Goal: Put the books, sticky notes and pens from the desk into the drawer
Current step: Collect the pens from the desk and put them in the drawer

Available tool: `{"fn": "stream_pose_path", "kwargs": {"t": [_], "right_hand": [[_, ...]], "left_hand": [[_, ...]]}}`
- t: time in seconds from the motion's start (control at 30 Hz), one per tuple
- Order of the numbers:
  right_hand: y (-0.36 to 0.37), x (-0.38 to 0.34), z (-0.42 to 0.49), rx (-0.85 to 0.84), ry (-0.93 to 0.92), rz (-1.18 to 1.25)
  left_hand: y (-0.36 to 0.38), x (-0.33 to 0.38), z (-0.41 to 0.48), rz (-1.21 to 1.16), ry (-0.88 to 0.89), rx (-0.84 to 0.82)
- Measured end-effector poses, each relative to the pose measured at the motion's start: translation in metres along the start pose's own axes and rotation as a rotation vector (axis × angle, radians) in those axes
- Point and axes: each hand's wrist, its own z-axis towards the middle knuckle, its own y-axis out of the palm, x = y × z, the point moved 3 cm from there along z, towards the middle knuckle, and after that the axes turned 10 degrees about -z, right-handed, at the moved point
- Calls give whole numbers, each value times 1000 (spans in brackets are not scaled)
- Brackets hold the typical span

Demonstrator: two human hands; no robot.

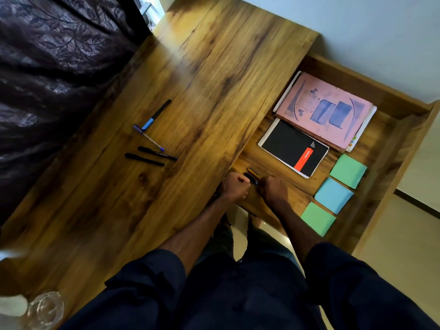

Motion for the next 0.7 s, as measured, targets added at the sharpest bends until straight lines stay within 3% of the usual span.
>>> {"fn": "stream_pose_path", "kwargs": {"t": [0.2,0.7], "right_hand": [[3,7,1,-12,49,43],[4,8,0,-68,-26,82]], "left_hand": [[-3,-2,2,-17,-6,1],[-3,-2,4,-49,-35,-6]]}}
